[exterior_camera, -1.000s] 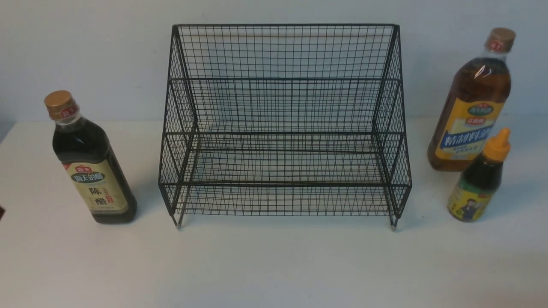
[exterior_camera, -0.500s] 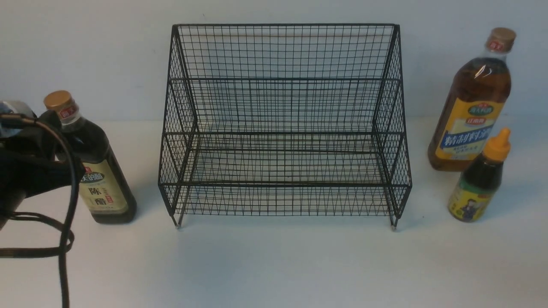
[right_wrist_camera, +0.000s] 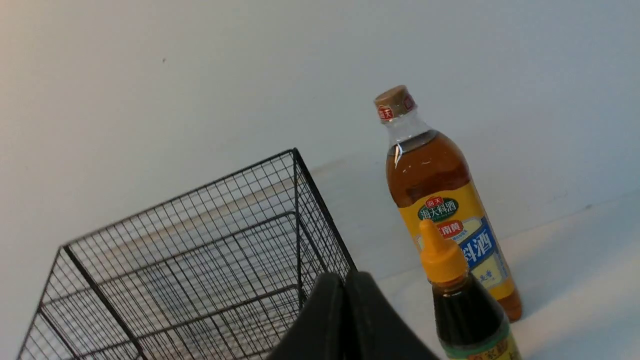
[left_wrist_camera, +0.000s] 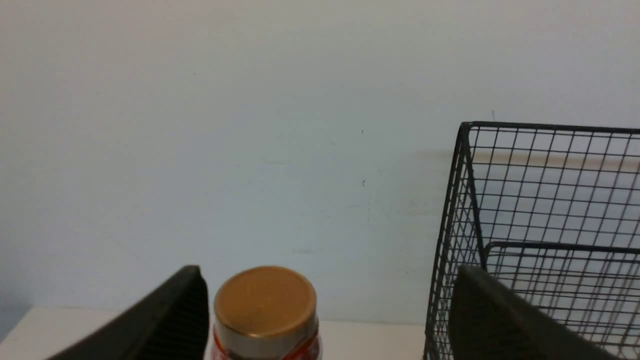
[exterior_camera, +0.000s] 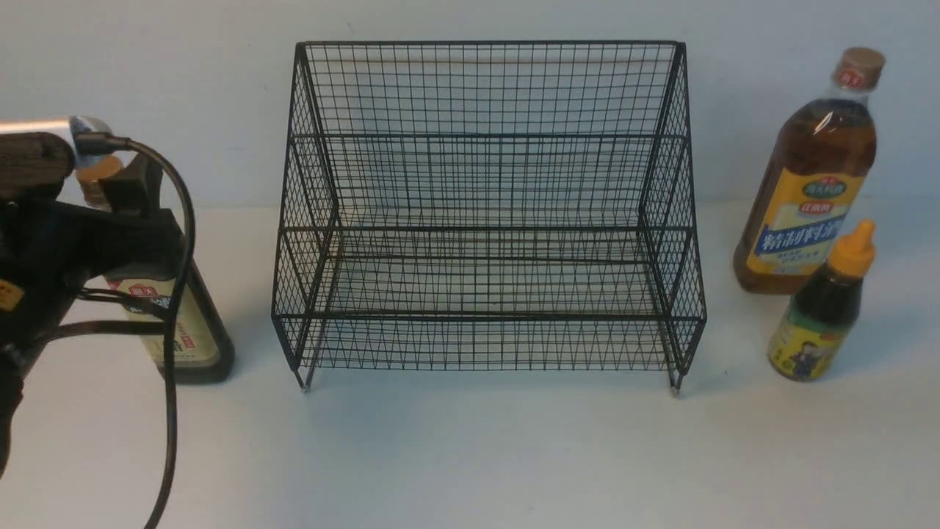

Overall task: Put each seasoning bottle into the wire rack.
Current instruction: Use the left arm to grab the condiment bottle closest to it

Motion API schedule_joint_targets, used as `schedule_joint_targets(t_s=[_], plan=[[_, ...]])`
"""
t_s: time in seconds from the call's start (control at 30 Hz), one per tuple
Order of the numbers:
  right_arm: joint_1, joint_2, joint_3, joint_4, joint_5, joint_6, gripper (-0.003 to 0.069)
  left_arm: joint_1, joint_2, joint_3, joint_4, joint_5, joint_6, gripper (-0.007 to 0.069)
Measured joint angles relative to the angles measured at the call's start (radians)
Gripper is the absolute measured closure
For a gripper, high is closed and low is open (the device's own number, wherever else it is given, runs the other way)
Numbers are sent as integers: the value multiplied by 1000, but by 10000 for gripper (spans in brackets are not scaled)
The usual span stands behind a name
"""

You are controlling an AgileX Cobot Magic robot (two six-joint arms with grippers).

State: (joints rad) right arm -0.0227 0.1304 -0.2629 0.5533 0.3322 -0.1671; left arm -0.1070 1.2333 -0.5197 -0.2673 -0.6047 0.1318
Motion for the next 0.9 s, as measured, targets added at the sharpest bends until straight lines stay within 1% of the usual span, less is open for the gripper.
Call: schedule_joint_targets(t_s=[0.03, 0.07, 0.1, 0.13, 0.27, 0.33, 0.67, 0.9], plan=[[0, 65, -58, -10, 50, -47, 672, 0, 29, -14, -28, -1, 20, 30], [0, 81, -72, -10, 66, -60, 672, 0, 34, -16, -36, -2, 29, 30], [0, 149, -128, -15, 134, -112, 672, 0, 54, -25, -83, -4, 55, 30], [0, 182, -155, -18, 167, -136, 672, 0, 61, -27, -108, -4, 71, 30], [0, 264, -213, -16, 228, -192, 672, 0, 87, -42, -208, -27, 138, 30], [0, 294, -225, 5, 231, -210, 672, 0, 104, -58, -240, -51, 167, 30], [0, 316, -227, 27, 230, -222, 672, 5, 181, -101, -244, -58, 181, 30], [0, 316, -227, 27, 233, -222, 672, 51, 211, -101, -242, -58, 182, 41]])
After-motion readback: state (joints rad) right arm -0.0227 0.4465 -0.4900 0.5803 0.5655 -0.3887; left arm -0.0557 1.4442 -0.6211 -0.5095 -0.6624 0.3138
